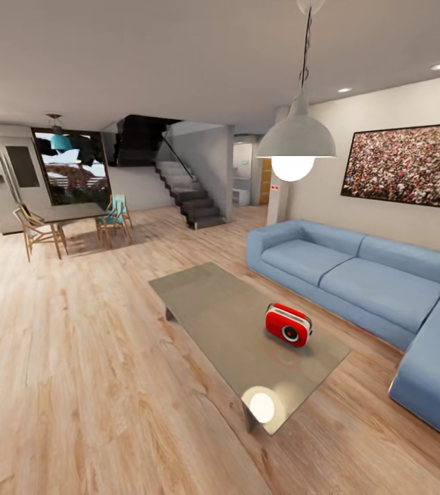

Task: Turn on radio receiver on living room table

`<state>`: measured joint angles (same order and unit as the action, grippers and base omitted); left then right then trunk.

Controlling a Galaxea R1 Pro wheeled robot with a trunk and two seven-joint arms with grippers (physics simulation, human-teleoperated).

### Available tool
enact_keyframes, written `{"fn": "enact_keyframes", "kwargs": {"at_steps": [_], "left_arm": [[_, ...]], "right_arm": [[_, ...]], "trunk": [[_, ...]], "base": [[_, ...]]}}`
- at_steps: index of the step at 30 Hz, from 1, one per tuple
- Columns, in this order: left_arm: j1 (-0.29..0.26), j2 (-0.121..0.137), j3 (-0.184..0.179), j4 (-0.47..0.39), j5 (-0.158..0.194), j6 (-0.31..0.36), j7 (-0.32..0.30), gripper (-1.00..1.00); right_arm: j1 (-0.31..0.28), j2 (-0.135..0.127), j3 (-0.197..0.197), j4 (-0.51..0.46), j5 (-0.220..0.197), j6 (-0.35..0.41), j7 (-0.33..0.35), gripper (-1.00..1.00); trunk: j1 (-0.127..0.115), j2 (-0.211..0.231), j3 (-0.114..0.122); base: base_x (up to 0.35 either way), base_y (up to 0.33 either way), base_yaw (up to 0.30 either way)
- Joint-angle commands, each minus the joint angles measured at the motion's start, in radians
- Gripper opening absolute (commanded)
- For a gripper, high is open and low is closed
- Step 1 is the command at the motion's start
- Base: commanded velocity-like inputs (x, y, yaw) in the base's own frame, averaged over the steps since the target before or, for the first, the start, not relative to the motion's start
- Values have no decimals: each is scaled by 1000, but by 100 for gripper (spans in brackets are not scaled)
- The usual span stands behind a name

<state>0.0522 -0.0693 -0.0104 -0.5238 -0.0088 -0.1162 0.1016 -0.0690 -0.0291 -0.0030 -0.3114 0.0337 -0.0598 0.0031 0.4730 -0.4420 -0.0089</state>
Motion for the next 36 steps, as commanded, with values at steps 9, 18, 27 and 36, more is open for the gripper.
{"fn": "enact_keyframes", "kwargs": {"at_steps": [9,18,27,36], "left_arm": [[0,2,2,0,0,0,0,100],[0,6,3,-1,0,0,1,100],[0,7,3,-1,-2,0,1,100],[0,8,4,-1,-2,0,1,100]], "right_arm": [[0,0,0,0,0,0,-1,100],[0,0,0,0,0,0,-2,100],[0,0,0,0,-1,0,-4,100],[0,0,0,0,-2,0,-6,100]], "trunk": [[0,0,0],[0,0,0],[0,0,0],[0,0,0]], "base": [[0,0,-276],[20,0,-276],[131,0,-276],[288,0,-276]]}}
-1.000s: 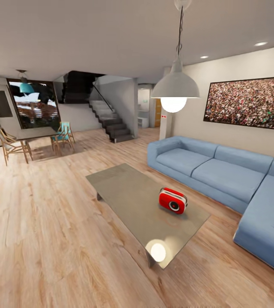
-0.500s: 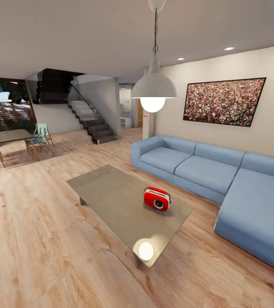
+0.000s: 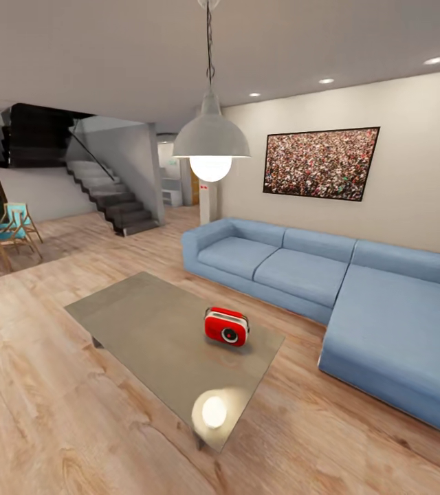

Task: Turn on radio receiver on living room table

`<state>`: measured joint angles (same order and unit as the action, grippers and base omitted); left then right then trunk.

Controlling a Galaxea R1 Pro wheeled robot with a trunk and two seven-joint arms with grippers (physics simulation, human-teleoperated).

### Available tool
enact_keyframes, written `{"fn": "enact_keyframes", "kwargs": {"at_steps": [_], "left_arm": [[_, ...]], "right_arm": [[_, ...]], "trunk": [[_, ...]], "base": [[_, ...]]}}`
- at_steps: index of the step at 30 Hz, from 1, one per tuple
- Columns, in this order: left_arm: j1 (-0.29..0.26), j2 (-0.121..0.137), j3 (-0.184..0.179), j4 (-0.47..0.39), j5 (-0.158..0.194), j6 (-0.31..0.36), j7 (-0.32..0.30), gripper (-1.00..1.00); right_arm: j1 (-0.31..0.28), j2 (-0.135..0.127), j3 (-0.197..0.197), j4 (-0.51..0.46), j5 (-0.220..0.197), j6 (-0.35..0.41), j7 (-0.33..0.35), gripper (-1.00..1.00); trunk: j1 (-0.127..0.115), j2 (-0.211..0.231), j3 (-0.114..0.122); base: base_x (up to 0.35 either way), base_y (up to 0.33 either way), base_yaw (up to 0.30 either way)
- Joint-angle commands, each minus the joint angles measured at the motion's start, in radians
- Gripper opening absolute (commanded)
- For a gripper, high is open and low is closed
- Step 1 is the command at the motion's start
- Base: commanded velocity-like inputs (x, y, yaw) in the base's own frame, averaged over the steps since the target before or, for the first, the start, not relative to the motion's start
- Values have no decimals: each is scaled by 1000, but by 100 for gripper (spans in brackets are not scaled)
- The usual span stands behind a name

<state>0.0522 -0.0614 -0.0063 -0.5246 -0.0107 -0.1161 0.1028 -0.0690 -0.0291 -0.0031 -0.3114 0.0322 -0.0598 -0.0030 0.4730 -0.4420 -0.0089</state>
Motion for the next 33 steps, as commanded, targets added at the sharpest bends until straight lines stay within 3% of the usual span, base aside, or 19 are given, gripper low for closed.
{"fn": "enact_keyframes", "kwargs": {"at_steps": [1,6,16,24,33], "left_arm": [[0,0,0,0,0,0,0,100],[0,-2,-1,0,0,0,1,100],[0,-1,-2,1,0,1,2,100],[0,-1,-2,0,0,1,2,100],[0,0,-1,1,0,1,2,100]], "right_arm": [[0,0,0,0,0,0,0,100],[0,0,0,0,0,0,0,100],[0,0,0,0,0,0,0,100],[0,0,0,0,0,0,0,100],[0,0,0,0,0,0,0,100]], "trunk": [[0,0,0],[0,0,0],[0,0,0],[0,0,0],[0,0,0]], "base": [[323,0,-276],[241,0,-219],[192,-87,-23],[253,-230,0],[35,-323,0]]}}
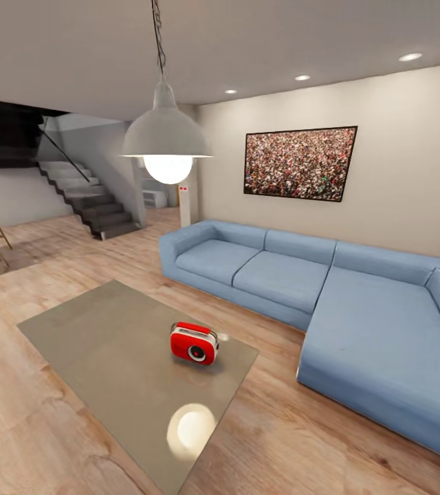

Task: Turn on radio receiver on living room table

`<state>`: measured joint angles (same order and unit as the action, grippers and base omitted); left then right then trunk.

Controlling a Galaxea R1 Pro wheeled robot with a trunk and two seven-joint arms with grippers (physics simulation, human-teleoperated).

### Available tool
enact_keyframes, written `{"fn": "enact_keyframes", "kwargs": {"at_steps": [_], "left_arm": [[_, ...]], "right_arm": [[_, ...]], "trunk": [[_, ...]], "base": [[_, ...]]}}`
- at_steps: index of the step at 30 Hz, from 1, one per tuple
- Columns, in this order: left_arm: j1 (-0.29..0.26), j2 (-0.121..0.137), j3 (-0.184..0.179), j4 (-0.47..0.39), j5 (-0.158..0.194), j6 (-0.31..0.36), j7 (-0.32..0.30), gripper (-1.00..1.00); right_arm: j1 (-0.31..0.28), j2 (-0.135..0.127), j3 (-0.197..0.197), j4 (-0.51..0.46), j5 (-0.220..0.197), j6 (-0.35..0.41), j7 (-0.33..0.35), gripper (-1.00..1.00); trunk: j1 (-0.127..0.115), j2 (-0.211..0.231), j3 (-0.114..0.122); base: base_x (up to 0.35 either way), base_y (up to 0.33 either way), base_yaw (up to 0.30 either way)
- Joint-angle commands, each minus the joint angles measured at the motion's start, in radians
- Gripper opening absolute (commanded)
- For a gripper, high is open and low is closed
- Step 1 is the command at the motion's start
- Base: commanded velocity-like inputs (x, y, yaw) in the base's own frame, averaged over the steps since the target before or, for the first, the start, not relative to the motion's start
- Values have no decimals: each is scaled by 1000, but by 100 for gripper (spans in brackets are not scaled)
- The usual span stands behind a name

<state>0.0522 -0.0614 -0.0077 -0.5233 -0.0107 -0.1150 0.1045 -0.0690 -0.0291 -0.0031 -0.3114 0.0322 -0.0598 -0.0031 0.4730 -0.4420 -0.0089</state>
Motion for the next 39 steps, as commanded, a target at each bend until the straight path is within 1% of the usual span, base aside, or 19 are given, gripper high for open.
{"fn": "enact_keyframes", "kwargs": {"at_steps": [1,9,22,30,39], "left_arm": [[0,0,0,0,0,0,0,100],[0,0,0,0,0,0,0,100],[0,0,0,-1,0,-7,0,100],[0,0,0,-1,0,-7,1,100],[0,0,0,-1,0,-6,1,100]], "right_arm": [[0,0,0,0,0,0,0,100],[0,0,0,0,0,0,0,100],[0,0,0,0,1,0,0,100],[0,0,0,0,1,0,0,100],[0,0,0,0,1,0,0,100]], "trunk": [[0,0,0],[0,0,0],[0,0,0],[0,0,0],[0,0,0]], "base": [[2,-332,0],[0,-302,1],[0,-11,246],[0,-29,26],[0,-290,1]]}}
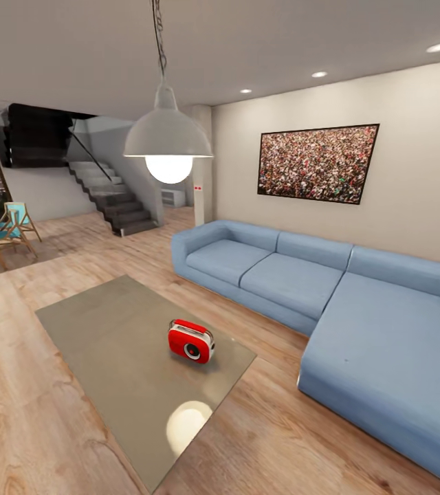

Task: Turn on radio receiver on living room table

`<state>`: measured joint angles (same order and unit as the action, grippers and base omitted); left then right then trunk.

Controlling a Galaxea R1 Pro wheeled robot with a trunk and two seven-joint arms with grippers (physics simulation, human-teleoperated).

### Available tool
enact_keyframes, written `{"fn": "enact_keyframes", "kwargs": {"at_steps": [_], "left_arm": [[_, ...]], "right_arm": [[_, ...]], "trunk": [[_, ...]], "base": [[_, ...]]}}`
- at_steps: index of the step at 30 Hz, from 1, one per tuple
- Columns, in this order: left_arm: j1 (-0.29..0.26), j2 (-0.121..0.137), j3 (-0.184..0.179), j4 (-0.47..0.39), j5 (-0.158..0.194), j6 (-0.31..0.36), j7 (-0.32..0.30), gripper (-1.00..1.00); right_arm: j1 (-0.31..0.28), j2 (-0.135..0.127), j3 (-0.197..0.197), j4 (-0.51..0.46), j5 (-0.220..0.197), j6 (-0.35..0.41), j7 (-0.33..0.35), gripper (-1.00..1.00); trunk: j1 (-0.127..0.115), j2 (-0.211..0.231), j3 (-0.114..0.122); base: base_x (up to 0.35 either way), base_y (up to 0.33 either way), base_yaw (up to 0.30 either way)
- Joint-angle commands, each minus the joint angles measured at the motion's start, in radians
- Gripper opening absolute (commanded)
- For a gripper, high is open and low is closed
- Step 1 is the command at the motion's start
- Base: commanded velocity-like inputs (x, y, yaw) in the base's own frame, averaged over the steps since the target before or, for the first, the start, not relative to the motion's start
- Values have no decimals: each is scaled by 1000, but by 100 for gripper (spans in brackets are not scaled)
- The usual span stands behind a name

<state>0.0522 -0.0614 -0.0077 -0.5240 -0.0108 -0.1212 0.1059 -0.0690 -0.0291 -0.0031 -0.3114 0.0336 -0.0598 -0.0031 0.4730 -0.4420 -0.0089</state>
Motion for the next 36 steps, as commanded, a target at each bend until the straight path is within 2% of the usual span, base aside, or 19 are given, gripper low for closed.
{"fn": "enact_keyframes", "kwargs": {"at_steps": [1,11,36], "left_arm": [[0,0,0,0,0,0,0,100],[0,2,1,-1,0,-1,0,100],[0,1,3,-1,0,-2,0,100]], "right_arm": [[0,0,0,0,0,0,0,100],[0,0,1,0,0,0,0,100],[0,0,1,0,0,0,0,100]], "trunk": [[0,0,0],[0,0,0],[0,0,0]], "base": [[0,-326,0],[60,-290,39],[4,-6,295]]}}
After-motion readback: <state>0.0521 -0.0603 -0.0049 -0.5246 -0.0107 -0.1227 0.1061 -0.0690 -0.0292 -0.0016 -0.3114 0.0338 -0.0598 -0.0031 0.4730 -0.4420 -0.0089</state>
